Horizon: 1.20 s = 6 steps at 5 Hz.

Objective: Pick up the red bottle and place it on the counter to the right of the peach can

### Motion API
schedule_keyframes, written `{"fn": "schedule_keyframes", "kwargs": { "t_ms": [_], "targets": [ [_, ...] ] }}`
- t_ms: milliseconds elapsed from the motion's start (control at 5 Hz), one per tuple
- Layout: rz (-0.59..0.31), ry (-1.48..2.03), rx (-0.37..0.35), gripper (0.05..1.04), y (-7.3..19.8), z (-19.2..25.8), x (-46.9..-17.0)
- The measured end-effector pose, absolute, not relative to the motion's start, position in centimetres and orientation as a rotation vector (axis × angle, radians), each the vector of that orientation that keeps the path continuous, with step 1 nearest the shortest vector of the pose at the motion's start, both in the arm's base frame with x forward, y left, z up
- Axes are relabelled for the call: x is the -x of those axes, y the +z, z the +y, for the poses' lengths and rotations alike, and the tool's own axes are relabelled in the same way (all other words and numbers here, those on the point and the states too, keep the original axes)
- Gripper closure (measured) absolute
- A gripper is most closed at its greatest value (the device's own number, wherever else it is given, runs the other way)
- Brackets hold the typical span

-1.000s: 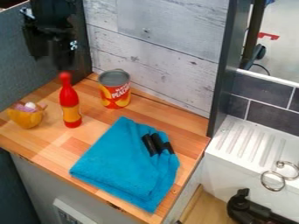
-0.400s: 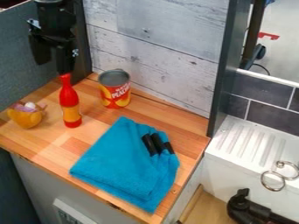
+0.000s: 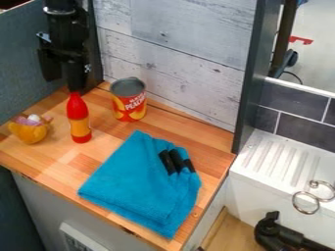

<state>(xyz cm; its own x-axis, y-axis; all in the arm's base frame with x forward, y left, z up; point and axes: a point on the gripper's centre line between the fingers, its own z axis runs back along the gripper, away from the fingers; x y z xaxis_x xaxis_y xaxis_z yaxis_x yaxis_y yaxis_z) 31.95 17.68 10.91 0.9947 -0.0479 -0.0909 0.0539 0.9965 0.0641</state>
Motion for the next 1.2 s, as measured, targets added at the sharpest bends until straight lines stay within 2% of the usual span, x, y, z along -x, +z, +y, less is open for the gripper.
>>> {"fn": "schedule_keyframes", "kwargs": {
  "t_ms": [400,800,1000,1200],
  "targets": [
    [0.126,-0.032,-0.064,0.105,9.6,17.8,-32.0],
    [0.086,-0.026,-0.068,0.669,9.4,17.8,-32.6],
    [0.061,-0.035,-0.043,0.751,9.3,17.2,-32.4],
    [0.026,-0.049,-0.003,0.751,10.4,15.9,-32.4]
  ]
}}
